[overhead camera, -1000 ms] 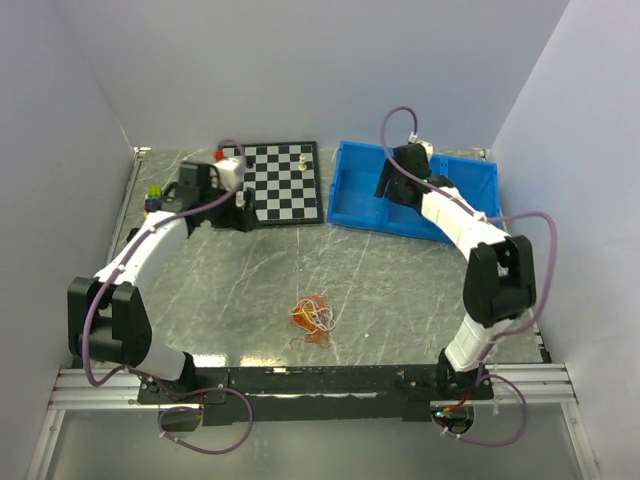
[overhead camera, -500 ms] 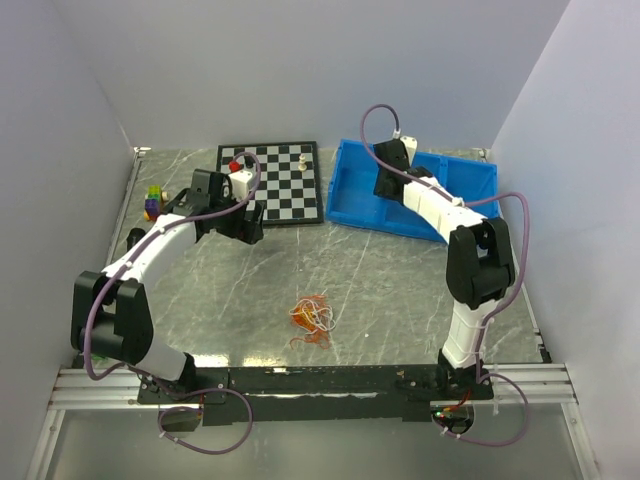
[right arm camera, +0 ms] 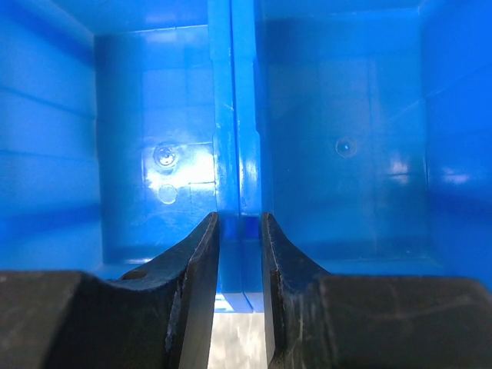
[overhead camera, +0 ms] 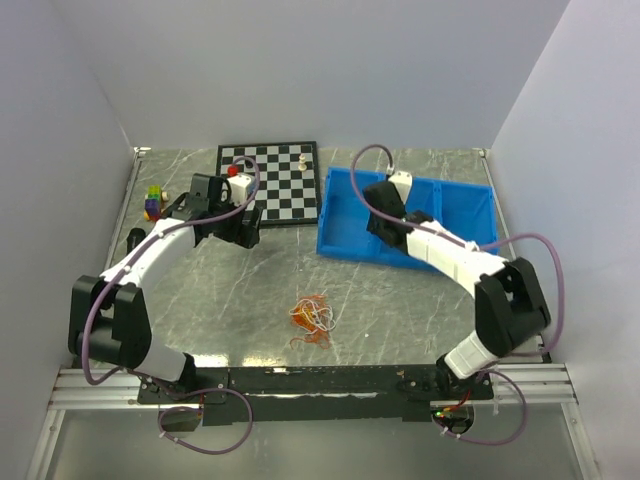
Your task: Untangle the cables
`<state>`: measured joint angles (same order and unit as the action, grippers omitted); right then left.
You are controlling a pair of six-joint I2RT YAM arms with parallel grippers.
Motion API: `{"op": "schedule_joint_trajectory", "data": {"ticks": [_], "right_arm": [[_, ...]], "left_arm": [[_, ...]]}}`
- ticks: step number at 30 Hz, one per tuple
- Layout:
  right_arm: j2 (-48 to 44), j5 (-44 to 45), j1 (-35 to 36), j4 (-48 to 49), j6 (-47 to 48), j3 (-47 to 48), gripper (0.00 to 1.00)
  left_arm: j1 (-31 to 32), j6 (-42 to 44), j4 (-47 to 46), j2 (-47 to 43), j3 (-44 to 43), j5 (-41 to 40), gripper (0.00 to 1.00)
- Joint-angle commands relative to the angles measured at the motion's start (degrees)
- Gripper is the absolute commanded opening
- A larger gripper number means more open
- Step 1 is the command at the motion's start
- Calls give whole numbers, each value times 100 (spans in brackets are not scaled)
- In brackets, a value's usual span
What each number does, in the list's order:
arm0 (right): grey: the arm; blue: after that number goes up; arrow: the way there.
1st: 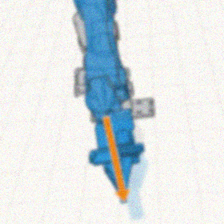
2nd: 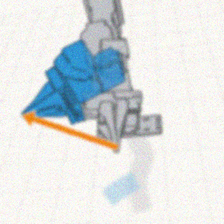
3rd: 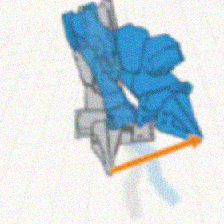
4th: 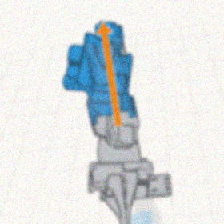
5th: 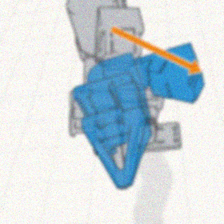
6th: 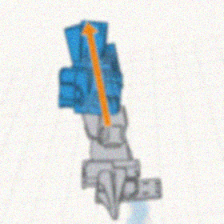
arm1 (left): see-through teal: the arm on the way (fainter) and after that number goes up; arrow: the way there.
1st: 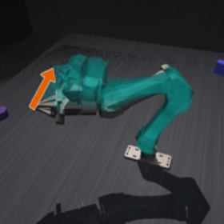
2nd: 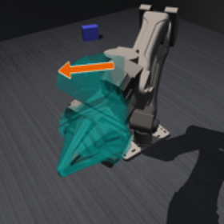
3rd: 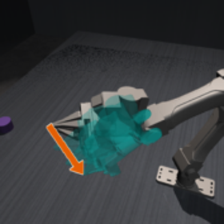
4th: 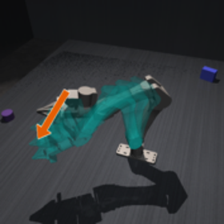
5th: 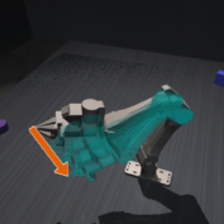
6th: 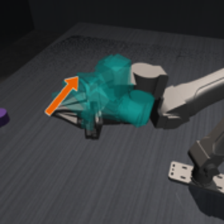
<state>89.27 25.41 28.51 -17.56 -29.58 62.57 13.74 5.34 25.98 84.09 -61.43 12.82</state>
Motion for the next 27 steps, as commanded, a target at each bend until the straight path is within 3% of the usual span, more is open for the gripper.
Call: {"op": "schedule_joint_trajectory", "data": {"ticks": [1,12,23,27], "right_arm": [[-576,131,347,-1038,-609,-753,1],[-1465,491,1832,-1829,-1743,-1519,1],[-754,948,3080,-2453,-2042,-720,1],[-692,817,3310,-2226,-2034,-790,1]], "left_arm": [[15,107,-31,-411,34,-130,97],[6,72,83,-815,78,-183,97],[6,90,118,-1035,157,-254,97],[15,81,92,-1018,166,-254,97]]}}
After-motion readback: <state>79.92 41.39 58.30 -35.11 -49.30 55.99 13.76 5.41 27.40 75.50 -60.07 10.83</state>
